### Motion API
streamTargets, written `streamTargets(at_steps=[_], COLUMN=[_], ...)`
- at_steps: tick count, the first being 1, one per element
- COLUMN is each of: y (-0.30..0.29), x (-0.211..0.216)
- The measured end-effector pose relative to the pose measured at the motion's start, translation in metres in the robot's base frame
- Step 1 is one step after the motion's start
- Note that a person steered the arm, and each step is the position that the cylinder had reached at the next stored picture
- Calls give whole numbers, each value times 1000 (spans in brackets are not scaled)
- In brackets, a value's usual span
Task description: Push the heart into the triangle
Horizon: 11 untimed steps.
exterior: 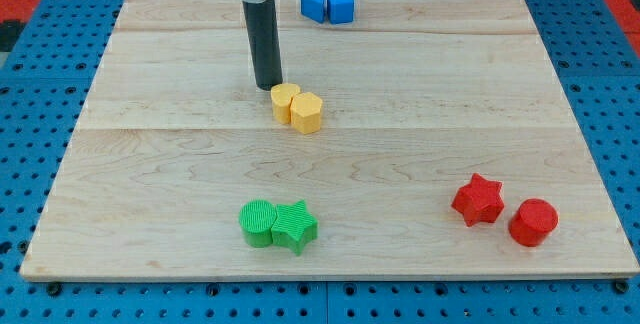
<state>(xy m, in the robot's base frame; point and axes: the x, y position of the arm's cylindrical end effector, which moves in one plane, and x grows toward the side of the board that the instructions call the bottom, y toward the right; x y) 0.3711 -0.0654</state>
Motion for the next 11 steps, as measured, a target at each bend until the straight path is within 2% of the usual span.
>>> streamTargets(at_steps=[1, 2, 3, 4, 5, 7, 10, 11], y=[-7, 26, 107, 161, 116, 40, 31, 23], x=[-4, -3, -2, 84, 83, 24, 29, 15])
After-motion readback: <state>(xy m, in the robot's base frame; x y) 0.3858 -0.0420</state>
